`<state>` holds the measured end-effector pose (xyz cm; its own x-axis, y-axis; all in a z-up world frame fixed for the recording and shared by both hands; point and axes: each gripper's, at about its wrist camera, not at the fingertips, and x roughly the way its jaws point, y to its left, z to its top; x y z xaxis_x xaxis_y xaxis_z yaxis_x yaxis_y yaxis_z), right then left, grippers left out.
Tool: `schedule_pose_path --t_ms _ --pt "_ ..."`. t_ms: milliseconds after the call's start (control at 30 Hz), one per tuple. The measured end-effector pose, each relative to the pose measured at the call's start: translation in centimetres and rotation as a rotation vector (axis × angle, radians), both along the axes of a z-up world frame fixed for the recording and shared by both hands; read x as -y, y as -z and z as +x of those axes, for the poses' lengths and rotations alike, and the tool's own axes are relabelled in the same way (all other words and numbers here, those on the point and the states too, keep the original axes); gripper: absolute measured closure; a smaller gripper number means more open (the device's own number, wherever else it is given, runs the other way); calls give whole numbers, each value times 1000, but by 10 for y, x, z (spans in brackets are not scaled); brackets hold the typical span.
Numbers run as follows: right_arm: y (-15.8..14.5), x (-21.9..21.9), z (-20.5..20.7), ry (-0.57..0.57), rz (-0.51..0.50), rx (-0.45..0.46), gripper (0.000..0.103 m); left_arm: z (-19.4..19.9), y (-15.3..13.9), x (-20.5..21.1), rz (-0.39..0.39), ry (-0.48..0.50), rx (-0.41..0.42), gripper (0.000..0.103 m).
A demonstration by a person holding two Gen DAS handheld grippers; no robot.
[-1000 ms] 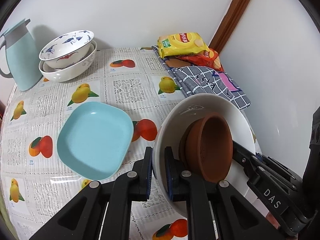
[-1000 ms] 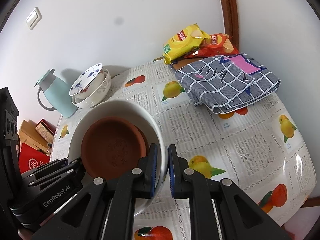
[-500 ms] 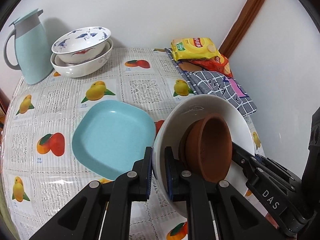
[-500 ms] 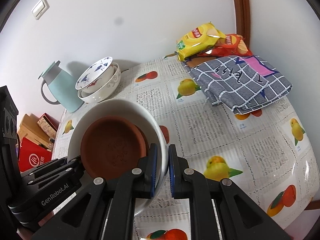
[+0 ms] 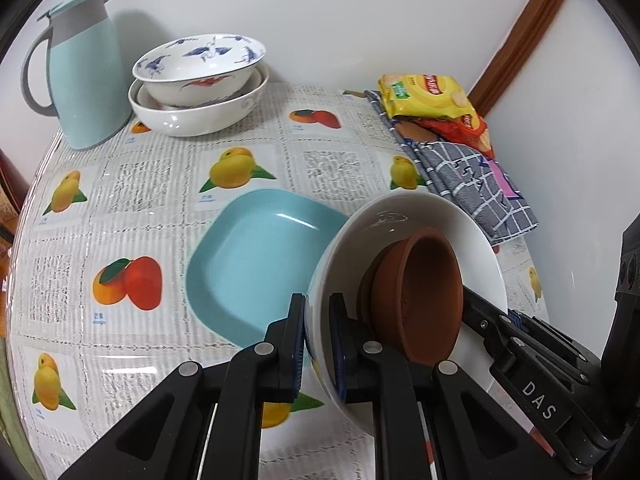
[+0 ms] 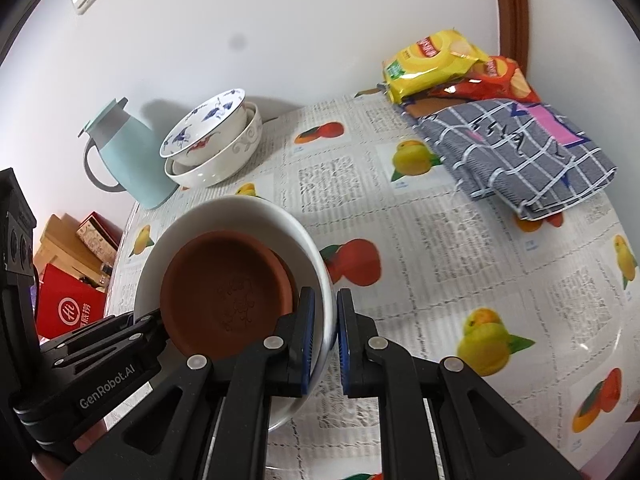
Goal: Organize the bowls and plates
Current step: 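Carry the white bowl and lower it onto the light-blue plate stack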
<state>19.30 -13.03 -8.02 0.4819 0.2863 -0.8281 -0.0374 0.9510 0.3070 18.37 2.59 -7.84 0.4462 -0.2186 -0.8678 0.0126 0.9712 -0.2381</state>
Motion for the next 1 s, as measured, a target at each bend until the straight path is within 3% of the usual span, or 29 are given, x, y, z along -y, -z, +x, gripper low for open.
schedule_pose_path --t_ms 1000 --pt "62 -55 67 -77 19 -92 92 54 56 -50 23 -65 -92 91"
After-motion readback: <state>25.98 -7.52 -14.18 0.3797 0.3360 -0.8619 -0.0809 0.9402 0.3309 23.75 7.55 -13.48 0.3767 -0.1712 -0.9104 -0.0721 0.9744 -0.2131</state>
